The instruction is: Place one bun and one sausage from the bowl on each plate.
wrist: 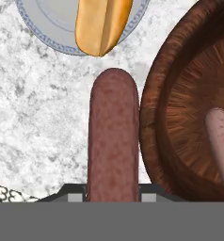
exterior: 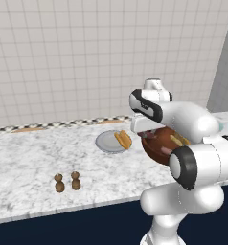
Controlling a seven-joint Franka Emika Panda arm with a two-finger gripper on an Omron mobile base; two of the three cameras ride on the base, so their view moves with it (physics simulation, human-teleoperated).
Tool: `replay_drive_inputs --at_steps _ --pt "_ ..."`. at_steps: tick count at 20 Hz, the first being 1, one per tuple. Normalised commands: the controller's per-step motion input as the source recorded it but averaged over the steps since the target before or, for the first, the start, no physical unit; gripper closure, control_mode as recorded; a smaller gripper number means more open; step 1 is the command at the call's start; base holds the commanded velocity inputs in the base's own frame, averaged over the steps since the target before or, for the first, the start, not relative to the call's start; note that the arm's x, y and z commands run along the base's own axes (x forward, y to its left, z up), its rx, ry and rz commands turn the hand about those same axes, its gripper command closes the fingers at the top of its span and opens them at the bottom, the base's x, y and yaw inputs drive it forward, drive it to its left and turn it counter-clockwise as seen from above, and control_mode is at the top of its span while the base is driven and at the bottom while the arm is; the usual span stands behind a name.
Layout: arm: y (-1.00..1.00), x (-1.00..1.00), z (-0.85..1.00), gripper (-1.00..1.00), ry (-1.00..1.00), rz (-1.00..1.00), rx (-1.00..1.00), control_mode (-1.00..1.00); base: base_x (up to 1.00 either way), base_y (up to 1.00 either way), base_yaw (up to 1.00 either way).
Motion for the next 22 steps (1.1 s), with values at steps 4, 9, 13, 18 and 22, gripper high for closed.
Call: replay_drive_inputs --at_steps 4,9,13,18,22 --pt "1.0 0.27 0.0 1.0 -0.02 -0.31 0.0 -1.0 0.0 0.0 0.0" --pt "0.9 0.48 0.0 1.0 0.0 -0.25 -0.02 -1.0 0.0 0.0 0.0" --pt "0.3 0.44 -0.28 1.0 -0.06 -0.04 -0.01 -1.0 0.0 0.0 0.0" --pt "0.02 0.35 -0.57 1.0 -0.08 0.0 0.0 -1.0 0.0 0.0 0.0" --pt "0.13 0.1 -0.5 1.0 -0.08 0.0 0.0 -1.0 0.0 0.0 0.0"
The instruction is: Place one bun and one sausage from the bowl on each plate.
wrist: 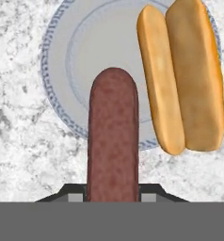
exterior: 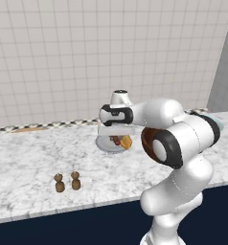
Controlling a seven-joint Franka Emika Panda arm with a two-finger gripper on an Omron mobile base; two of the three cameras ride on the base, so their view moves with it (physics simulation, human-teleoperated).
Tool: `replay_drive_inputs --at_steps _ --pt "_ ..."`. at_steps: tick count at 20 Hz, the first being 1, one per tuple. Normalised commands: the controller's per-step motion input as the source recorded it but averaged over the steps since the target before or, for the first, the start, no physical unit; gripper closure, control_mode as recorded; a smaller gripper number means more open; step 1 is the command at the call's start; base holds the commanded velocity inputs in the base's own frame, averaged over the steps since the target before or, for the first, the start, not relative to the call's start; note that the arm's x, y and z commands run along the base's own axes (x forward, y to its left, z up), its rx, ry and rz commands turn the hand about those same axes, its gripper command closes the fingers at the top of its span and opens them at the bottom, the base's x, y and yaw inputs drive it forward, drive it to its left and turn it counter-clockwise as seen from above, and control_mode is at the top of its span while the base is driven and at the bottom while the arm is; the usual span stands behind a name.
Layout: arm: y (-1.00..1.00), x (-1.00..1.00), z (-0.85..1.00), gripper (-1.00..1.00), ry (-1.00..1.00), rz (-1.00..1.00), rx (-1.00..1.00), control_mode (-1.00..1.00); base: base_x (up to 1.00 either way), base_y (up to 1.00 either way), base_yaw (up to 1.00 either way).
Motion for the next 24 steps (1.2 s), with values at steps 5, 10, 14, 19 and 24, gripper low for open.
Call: replay_drive_inputs --at_steps 5,10,14,19,24 --pt "0.27 0.39 -0.09 1.0 0.0 0.0 0.0 -1.0 0.0 0.0 0.0" --pt "0.14 0.52 -0.2 1.0 0.0 0.0 0.0 -1.0 0.0 0.0 0.0" --pt "0.0 0.41 -0.2 1.0 0.0 0.0 0.0 -1.0 0.0 0.0 0.0" --pt "0.0 0.12 -0.34 1.0 0.0 0.0 0.0 -1.0 0.0 0.0 0.0" --pt "0.0 0.06 -0.19 -1.0 0.0 0.0 0.0 -1.0 0.0 0.0 0.0"
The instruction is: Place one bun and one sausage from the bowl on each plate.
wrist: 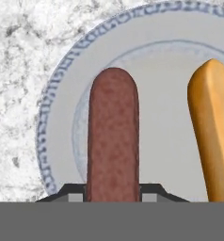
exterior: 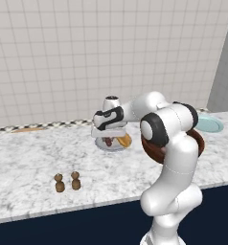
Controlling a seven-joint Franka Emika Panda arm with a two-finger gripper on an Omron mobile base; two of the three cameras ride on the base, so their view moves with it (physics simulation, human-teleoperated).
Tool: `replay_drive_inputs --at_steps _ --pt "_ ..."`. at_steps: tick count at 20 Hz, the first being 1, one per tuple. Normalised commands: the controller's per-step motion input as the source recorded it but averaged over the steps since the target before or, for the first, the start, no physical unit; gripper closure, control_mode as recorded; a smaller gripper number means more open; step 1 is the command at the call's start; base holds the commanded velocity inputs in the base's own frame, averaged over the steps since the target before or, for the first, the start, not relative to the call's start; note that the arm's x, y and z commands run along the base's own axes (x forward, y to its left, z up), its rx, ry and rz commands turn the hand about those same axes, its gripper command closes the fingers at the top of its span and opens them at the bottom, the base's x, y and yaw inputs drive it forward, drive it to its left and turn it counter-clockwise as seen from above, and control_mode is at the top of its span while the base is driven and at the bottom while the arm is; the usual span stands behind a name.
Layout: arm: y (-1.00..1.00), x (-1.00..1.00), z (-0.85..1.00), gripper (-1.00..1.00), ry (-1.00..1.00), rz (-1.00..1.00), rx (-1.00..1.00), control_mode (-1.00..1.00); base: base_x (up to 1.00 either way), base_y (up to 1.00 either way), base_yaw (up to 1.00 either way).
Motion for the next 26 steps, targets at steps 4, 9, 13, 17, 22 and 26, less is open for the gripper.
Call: replay_drive_inputs --at_steps 4,9,13,17,22,26 --pt "0.0 0.0 0.0 -1.0 0.0 0.0 0.0 -1.0 0.0 0.0 0.0" --pt "0.0 -0.12 0.13 -1.0 -0.04 0.0 0.0 -1.0 0.0 0.0 0.0" --pt "0.0 -0.28 0.51 -1.0 -0.08 0.0 0.0 -1.0 0.0 0.0 0.0" --pt "-0.29 -0.13 0.6 -1.0 -0.02 0.0 0.0 -1.0 0.0 0.0 0.0" --pt "-0.88 -0.55 0.33 -1.0 0.0 0.0 -0.01 -1.0 0.0 0.0 0.0" --pt "-1.0 -0.35 0.09 -1.0 0.0 0.0 -0.05 -1.0 0.0 0.0 0.0"
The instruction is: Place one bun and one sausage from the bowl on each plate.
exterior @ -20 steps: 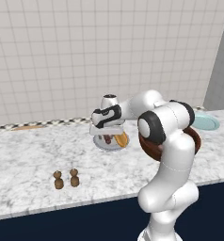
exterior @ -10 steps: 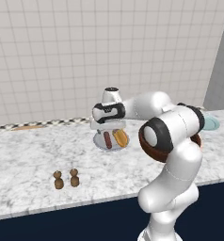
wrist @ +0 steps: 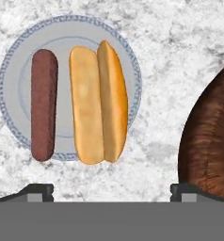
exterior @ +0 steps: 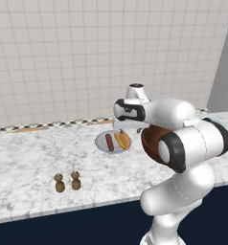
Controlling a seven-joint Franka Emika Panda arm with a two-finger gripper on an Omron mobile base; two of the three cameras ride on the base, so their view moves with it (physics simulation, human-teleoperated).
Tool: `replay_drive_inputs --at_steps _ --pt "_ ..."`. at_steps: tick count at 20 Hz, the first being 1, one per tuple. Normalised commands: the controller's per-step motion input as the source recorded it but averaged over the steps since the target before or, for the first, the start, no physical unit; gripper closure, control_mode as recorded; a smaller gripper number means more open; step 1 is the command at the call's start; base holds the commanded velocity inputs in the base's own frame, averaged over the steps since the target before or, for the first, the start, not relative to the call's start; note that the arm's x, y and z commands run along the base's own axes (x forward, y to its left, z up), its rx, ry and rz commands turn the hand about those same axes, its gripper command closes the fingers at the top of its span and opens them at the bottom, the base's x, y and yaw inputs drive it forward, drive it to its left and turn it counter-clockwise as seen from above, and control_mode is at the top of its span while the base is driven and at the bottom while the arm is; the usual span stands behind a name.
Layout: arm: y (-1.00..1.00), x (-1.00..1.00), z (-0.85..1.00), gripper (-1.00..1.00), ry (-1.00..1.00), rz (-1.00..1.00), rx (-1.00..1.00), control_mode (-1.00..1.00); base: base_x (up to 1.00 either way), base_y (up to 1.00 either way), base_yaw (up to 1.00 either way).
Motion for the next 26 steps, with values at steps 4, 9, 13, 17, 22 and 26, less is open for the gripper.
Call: replay_drive_inputs --at_steps 4,9,13,17,22,26 --pt "-0.93 -0.07 0.03 -1.0 0.0 0.0 -0.09 -1.0 0.0 0.0 0.0" --pt "-0.88 0.0 0.0 -1.0 0.0 0.0 -0.12 -1.0 0.0 0.0 0.0" --pt "-0.98 0.02 0.0 -1.0 0.04 -0.01 -0.09 -1.0 0.0 0.0 0.0" --pt "-0.78 0.0 0.0 -1.0 0.01 -0.01 0.0 -1.0 0.0 0.0 0.0" --pt "-0.58 0.04 -0.02 -1.0 0.0 0.0 0.0 -1.0 0.0 0.0 0.0" --pt "-0.56 0.03 -0.15 -1.0 0.0 0.0 -0.01 -1.0 0.0 0.0 0.0"
